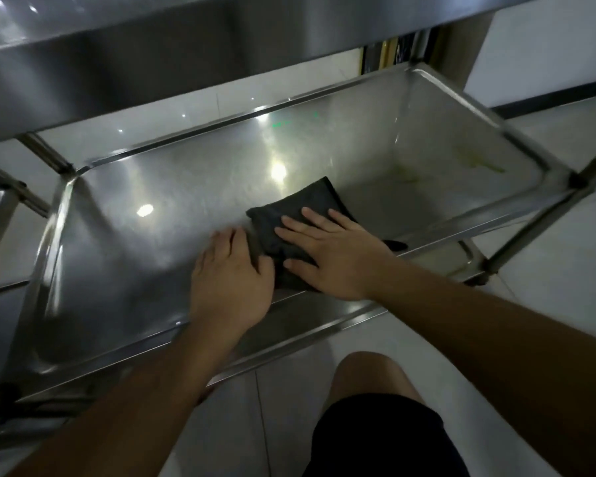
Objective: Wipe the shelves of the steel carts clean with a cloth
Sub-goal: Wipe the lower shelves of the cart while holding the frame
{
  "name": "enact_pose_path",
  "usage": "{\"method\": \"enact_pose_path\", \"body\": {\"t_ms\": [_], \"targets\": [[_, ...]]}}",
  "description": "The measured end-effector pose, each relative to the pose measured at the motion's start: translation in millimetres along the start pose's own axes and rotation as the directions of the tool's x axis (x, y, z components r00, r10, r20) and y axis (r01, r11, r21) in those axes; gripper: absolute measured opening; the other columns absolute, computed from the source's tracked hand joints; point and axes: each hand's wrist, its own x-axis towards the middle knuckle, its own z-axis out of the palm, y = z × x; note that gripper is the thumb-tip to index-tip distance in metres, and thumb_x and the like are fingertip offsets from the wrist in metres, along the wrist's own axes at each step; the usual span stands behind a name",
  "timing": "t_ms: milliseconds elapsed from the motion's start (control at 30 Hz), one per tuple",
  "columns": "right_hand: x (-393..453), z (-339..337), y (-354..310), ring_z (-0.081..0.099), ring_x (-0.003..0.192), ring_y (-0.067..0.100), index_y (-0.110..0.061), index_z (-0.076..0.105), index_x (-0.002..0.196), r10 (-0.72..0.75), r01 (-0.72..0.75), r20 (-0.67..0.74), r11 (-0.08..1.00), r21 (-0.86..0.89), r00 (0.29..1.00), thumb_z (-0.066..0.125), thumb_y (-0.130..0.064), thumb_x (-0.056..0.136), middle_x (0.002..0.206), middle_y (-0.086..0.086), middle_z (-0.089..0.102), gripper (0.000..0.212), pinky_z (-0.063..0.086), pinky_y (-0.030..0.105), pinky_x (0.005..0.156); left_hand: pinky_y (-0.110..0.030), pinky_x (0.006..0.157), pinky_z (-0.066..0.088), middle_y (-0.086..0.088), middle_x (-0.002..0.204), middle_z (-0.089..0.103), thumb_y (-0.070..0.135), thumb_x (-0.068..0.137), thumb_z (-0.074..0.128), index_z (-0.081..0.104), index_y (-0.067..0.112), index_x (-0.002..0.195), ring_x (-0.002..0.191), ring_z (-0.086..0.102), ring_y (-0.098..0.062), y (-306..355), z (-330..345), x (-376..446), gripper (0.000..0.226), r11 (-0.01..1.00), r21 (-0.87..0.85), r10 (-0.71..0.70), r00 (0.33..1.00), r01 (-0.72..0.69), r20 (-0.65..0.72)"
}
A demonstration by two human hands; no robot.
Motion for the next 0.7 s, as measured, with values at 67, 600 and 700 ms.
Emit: {"method": "enact_pose_path", "body": {"t_ms": [67, 600, 700], "targets": [[-5.0, -5.7, 18.1, -0.013, 0.155, 0.002, -0.047, 0.003, 0.162, -0.033, 0.033, 0.005, 0.999, -0.003, 0.999, 0.008, -0.075, 0.098, 0.167, -0.027, -0.005, 0.070, -0.011, 0.036, 0.125, -0.051, 0.127, 0.025, -0.011, 0.170, 0.030, 0.045, 0.105, 0.035, 0.032, 0.014, 0.162, 0.158, 0.025, -0.029, -2.0, -0.7, 0.4, 0.065, 1.000, 0.017, 0.004, 1.000, -0.004, 0.010], [-65.7, -51.8, 255.6, 0.000, 0.159, 0.027, -0.039, 0.001, 0.160, 0.799, -0.798, -0.130, 0.598, 0.074, 0.587, 0.005, -0.082, 0.088, 0.173, -0.004, 0.004, 0.084, 0.002, 0.058, 0.124, -0.050, 0.127, 0.026, -0.008, 0.169, 0.031, 0.046, 0.103, 0.040, 0.035, 0.019, 0.160, 0.156, 0.028, -0.029, 3.7, -4.5, 0.5, 0.063, 0.998, 0.045, -0.036, 0.999, 0.034, 0.030], [-47.2, -45.2, 206.6, 0.000, 0.159, 0.026, -0.040, 0.000, 0.161, 0.725, -0.719, -0.102, 0.689, 0.095, 0.681, 0.010, -0.081, 0.092, 0.173, -0.007, 0.001, 0.081, 0.005, 0.055, 0.123, -0.052, 0.126, 0.027, -0.009, 0.168, 0.032, 0.045, 0.102, 0.042, 0.036, 0.018, 0.159, 0.155, 0.030, -0.031, 4.2, -4.5, 0.9, 0.063, 0.999, 0.037, -0.040, 0.999, 0.039, 0.032]]}}
